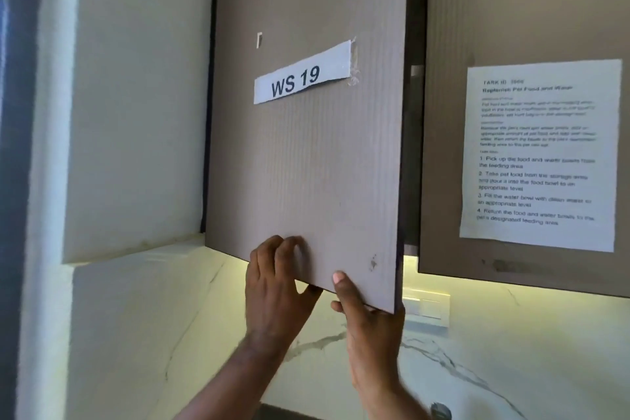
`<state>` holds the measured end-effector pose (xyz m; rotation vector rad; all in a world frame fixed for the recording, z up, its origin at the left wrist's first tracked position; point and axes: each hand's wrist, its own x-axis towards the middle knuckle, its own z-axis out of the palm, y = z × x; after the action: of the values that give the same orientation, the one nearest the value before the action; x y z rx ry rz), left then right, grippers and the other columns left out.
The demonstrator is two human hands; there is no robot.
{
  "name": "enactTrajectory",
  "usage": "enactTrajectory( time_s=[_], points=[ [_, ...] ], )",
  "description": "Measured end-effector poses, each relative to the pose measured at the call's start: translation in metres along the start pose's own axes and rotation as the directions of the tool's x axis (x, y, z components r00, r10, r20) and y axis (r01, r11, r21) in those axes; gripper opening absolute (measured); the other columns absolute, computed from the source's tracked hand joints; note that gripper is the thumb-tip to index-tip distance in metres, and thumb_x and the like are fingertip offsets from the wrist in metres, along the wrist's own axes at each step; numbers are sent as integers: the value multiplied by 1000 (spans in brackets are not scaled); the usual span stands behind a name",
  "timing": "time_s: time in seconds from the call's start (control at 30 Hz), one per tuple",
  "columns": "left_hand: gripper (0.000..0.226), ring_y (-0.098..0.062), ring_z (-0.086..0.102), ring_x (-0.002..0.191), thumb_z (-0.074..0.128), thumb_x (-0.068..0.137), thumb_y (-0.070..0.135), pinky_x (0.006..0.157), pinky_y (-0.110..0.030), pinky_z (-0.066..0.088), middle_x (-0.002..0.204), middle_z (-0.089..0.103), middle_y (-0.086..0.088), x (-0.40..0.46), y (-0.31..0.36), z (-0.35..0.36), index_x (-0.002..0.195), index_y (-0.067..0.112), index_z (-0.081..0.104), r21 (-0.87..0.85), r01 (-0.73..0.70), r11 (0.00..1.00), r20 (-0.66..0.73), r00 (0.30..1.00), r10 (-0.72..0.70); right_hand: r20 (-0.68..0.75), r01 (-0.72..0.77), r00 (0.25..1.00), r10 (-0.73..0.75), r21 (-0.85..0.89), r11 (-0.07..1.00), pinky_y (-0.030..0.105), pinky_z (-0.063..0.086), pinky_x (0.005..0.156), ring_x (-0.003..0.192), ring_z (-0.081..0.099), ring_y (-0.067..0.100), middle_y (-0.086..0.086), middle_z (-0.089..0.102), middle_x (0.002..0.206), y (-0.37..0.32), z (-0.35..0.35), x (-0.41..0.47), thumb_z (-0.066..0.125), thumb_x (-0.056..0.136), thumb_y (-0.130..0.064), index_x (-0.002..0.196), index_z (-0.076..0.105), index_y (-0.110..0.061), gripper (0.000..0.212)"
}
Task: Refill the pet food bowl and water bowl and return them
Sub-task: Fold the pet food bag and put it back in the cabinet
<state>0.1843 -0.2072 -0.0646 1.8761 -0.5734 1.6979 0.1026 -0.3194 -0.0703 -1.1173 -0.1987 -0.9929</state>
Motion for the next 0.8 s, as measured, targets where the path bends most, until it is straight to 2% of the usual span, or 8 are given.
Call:
enactTrajectory(
  time_s=[0.1,0.2,0.3,0.4,0.5,0.57,0.67,0.8],
  points=[
    [88,-28,50,111,95,57,35,85,-40,57,126,49,-8,1,0,-18,129,10,50,35,10,999,23,1000,-11,22,78,997,-76,-108,991,41,66,72,91,75,26,-16,74,100,0,3,-15,86,59,-61,100,68,-50,47],
    [81,-27,50,110,83,63,37,82,-41,60,126,48,-9,1,-1,-33,130,9,46,31,29,999,36,999,-30,89,197,979,-184,-178,964,39,66,70,87,76,21,-13,76,94,-2,4,-27,78,64,-63,101,67,-42,44],
    [88,-30,53,112,90,63,33,83,-40,60,129,44,-10,0,2,-50,132,8,42,33,37,999,86,995,-40,144,267,960,-242,-197,943,34,66,69,87,75,9,-17,76,95,-11,8,-39,78,73,-52,106,69,-35,38],
    [91,-38,57,110,92,64,27,81,-41,60,130,40,-11,-1,6,-64,134,6,38,53,9,999,140,990,-16,212,357,926,-312,-222,907,23,63,64,88,72,3,-35,68,99,-27,14,-52,75,82,-32,106,59,-57,38],
    [84,-42,56,110,85,71,22,82,-49,61,131,37,-12,-1,7,-73,136,7,34,39,28,999,151,988,-33,244,341,925,-290,-205,917,34,65,63,89,73,9,-33,67,103,-38,20,-62,71,89,-29,109,54,-58,39],
    [84,-41,53,113,85,74,27,86,-49,60,132,36,-12,-3,4,-78,137,7,33,25,46,999,163,985,-49,251,311,933,-258,-200,929,38,66,69,96,74,11,-32,68,107,-42,24,-69,70,91,-36,113,56,-59,34],
    [81,-39,50,116,79,78,31,90,-49,58,134,36,-14,-5,-2,-87,139,7,30,-26,65,998,182,981,-59,248,314,933,-260,-211,926,41,66,72,95,75,10,-30,71,107,-46,32,-83,65,90,-48,114,59,-59,27],
    [73,-36,45,119,62,83,42,91,-50,57,137,33,-10,-4,-12,-108,141,12,29,-150,132,980,215,972,-98,217,335,935,-279,-294,895,42,65,76,96,75,14,-28,71,111,-46,53,-106,63,90,-55,119,56,-66,32]
  ],
)
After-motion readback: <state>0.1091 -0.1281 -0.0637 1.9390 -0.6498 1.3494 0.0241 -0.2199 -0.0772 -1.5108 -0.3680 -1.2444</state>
